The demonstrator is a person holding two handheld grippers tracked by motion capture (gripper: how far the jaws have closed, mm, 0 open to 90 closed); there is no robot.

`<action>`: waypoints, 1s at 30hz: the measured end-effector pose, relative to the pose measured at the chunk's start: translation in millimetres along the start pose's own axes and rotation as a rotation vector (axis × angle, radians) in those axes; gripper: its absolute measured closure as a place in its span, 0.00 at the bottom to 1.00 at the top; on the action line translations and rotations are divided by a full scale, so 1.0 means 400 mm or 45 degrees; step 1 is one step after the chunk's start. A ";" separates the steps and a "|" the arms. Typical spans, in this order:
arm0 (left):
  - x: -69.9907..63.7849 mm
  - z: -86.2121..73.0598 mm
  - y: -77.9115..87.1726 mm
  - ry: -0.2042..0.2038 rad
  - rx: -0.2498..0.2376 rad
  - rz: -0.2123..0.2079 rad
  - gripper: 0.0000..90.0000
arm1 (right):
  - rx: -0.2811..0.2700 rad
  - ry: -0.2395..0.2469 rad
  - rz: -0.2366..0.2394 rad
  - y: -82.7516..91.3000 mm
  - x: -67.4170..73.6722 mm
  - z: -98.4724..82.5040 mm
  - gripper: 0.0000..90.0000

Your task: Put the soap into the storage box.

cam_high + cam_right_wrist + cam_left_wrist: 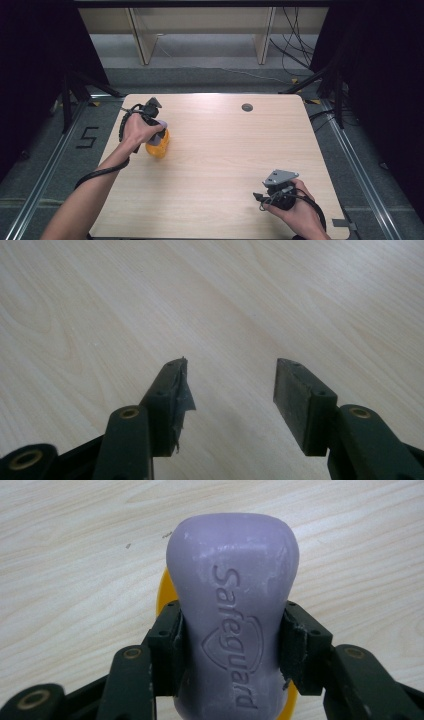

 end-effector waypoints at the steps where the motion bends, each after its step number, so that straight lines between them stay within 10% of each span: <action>1: 0.001 0.000 -0.001 0.005 0.001 -0.001 0.55 | 0.000 0.001 0.000 0.000 0.000 0.000 0.53; 30: -0.020 -0.025 -0.027 0.081 0.057 0.003 0.55 | 0.006 0.022 0.000 0.000 -0.003 0.000 0.53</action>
Point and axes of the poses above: each handheld gripper's, and its own axes: y roughly backward along the jaws, z roughly out of its top, x roughly to its left, the point moved 6 cm from there along -y, roughly forward along the jaws, and after that the axes turned 6 degrees about -y, right-handed, at the moved point
